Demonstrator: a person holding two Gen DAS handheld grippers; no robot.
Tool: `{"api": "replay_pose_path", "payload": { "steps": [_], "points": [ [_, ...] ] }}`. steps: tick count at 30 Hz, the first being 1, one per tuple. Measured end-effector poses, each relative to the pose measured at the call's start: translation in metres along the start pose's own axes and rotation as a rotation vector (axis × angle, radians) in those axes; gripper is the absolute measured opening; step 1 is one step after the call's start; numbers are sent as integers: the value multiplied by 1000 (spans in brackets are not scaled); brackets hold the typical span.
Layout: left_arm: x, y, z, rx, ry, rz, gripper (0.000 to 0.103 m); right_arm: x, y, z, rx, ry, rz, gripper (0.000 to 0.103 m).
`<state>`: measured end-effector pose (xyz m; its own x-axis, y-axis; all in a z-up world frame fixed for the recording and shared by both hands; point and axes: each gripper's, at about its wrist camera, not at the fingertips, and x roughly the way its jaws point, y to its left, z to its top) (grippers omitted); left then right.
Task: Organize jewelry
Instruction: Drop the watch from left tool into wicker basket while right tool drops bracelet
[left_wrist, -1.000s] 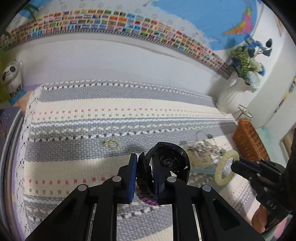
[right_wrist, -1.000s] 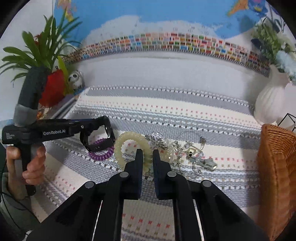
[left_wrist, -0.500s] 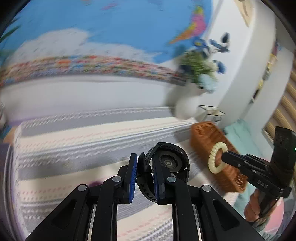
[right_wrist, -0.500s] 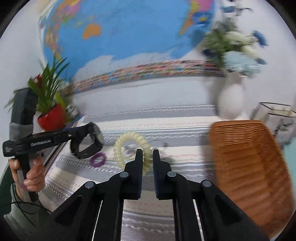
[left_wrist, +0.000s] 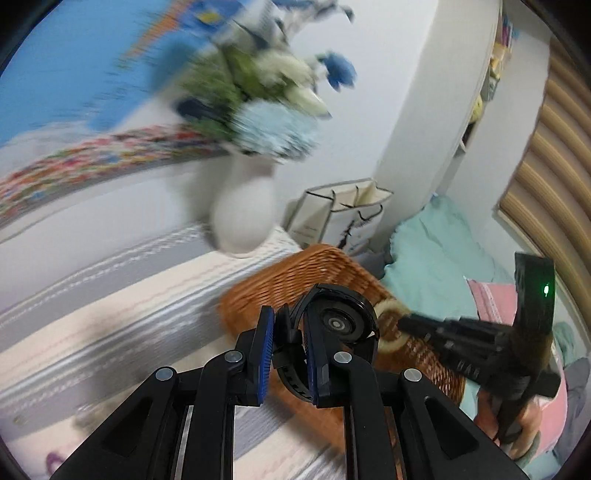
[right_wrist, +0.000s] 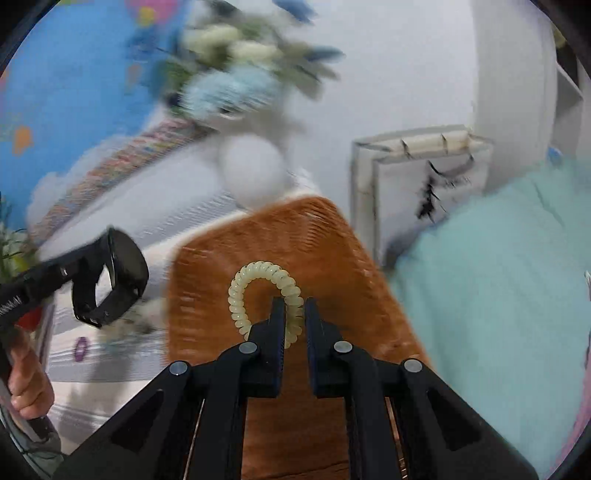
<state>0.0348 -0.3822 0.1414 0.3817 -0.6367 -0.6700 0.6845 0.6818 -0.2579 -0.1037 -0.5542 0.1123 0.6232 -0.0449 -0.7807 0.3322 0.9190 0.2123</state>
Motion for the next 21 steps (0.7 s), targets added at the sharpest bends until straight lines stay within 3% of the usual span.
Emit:
{"api": "replay_pose_path", "payload": {
  "steps": [5,11,18,21],
  "points": [
    [70,-18,10,-5,113,-1,16,19,-20,-13,-6,79,3,12],
    [122,-20,3,-11,206,21,16,38,-23,-15,-47,117,-25,12],
    [133,-13,0,-9,218,57,15,44,-9,-15,-100,121,-95,13],
    [126,-15,0,9,194,69,18,43,-9,-17,-89,130,-79,14]
  ]
}}
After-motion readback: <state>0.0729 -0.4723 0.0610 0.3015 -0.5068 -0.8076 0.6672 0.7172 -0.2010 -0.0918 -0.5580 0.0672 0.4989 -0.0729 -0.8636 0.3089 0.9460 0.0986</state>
